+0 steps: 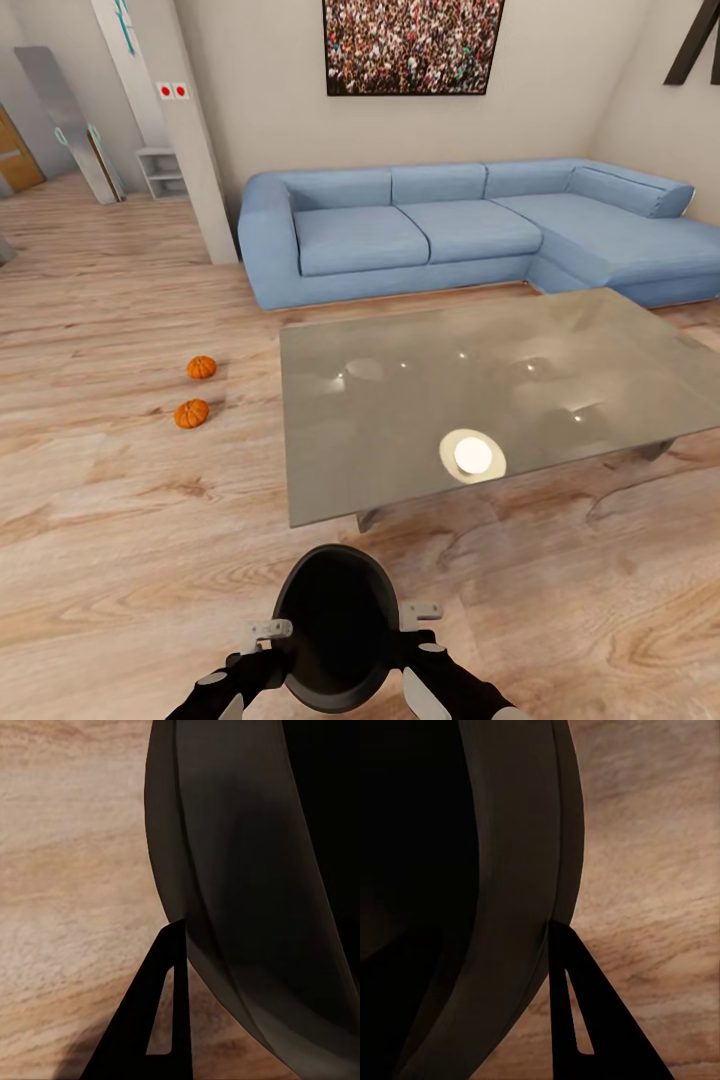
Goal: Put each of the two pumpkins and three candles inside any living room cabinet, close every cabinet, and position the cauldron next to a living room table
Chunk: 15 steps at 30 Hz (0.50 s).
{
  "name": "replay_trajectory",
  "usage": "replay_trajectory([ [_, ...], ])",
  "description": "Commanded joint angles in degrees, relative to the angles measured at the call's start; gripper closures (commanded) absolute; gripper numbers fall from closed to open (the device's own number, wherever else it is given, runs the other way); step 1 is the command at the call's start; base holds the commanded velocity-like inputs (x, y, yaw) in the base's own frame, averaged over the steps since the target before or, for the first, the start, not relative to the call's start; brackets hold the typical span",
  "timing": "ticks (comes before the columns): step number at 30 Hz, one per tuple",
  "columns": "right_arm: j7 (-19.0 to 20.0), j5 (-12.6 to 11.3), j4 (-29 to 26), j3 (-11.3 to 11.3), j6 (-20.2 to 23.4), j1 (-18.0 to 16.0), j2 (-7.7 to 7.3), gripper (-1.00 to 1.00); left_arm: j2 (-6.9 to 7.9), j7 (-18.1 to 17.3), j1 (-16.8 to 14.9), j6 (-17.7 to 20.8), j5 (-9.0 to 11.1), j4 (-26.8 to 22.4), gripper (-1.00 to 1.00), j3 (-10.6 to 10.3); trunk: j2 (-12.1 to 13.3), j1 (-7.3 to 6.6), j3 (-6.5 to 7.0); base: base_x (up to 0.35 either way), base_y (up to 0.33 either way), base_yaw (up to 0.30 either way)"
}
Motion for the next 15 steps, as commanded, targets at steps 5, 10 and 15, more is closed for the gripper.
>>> replay_trajectory([
  [5, -0.04, -0.09, -1.25, 0.97, -3.97, -0.06, -0.04, 1.00, 0.11, 0.48, -0.04, 0.19, 1.11, -0.06, 1.00, -0.43, -1.24, 0.65, -0.58, 0.000, 0.000, 0.000],
  [10, -0.04, -0.13, -1.25, 0.97, -3.97, -0.06, -0.04, 1.00, 0.11, 0.46, -0.04, 0.19, 1.14, -0.06, 1.00, -0.40, -1.24, 0.65, -0.58, 0.000, 0.000, 0.000],
  [15, -0.04, -0.13, -1.25, 0.97, -3.97, -0.06, -0.04, 1.00, 0.11, 0.41, -0.04, 0.19, 1.14, -0.07, 1.00, -0.40, -1.24, 0.65, -0.58, 0.009, 0.000, 0.000],
])
